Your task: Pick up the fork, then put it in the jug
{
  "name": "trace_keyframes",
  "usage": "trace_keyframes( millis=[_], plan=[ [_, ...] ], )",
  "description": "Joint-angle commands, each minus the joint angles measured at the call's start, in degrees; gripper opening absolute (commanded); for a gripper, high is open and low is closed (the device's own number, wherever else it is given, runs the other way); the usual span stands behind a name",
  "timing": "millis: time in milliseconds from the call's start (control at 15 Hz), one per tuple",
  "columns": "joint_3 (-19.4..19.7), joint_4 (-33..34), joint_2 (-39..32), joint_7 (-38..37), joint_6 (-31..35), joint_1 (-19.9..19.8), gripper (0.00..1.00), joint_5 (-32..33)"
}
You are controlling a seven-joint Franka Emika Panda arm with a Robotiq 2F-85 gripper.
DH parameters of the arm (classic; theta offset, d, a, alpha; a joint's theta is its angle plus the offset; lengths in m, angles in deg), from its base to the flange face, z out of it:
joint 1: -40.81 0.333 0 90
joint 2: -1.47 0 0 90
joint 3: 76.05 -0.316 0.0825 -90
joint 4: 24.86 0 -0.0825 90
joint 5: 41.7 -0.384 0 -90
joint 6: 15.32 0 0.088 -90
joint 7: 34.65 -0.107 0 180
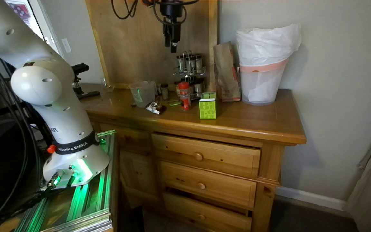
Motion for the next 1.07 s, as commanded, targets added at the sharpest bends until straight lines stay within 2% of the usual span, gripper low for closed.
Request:
trace_keyframes(
  millis=[0, 200, 400, 1000],
  plan=[
    [-0.63, 0.13, -0.02, 0.21, -0.19, -0.76, 1.00, -0.21],
    [-0.64, 0.12, -0.02, 0.31, -0.21, -0.74, 1.00, -0.22],
    [-1.50, -0.31, 0.00, 4.16, -1.79, 0.90, 1.00, -0.28],
    [-1.74, -0.66, 0.03, 4.82, -1.80, 1.29, 1.00, -0.28]
  ],
)
